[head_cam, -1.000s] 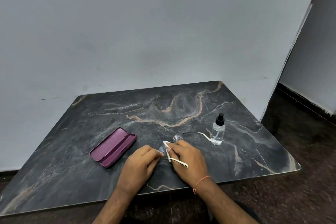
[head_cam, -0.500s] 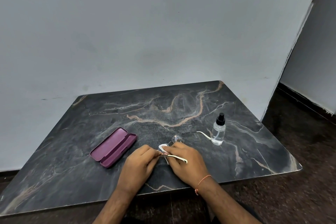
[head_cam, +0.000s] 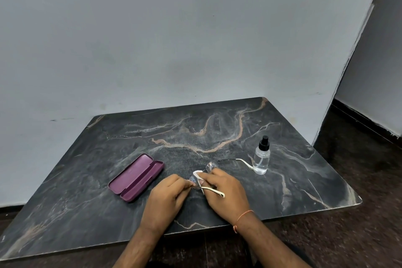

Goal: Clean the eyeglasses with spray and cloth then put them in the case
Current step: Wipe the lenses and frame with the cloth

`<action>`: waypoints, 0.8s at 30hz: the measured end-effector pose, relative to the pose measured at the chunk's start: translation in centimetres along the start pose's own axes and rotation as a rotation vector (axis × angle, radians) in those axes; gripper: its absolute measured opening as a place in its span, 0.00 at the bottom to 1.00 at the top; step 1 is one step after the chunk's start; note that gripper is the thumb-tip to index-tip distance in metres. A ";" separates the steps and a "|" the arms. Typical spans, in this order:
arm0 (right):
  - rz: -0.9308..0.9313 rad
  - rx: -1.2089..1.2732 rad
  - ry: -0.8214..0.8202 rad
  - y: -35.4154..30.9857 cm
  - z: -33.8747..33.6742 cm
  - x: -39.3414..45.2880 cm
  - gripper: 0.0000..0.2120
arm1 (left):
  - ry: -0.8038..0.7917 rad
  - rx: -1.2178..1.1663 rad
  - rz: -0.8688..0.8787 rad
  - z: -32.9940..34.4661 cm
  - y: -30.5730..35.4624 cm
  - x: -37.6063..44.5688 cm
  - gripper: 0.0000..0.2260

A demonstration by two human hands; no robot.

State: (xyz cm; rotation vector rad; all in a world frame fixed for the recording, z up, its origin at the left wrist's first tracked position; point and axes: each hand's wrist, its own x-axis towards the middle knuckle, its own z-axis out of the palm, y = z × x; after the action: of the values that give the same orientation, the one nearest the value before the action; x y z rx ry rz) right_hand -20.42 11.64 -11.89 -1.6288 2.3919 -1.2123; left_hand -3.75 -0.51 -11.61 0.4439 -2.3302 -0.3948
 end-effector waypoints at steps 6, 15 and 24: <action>-0.056 0.098 -0.113 -0.4 -0.6 0.0 0.20 | 0.009 0.010 0.013 0.1 -0.1 0.0 0.10; 0.009 0.173 -0.122 0.2 -0.3 0.2 0.09 | 0.001 0.010 0.005 0.1 -0.1 -0.2 0.12; 0.006 0.100 -0.096 -0.8 -0.9 -0.3 0.13 | 0.051 -0.054 -0.088 0.0 -0.2 -0.2 0.09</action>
State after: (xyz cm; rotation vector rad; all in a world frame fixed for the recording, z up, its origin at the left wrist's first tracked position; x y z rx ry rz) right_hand -20.00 12.29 -10.93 -1.6106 2.2408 -1.2028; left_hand -3.57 -0.64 -11.78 0.5253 -2.2506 -0.4818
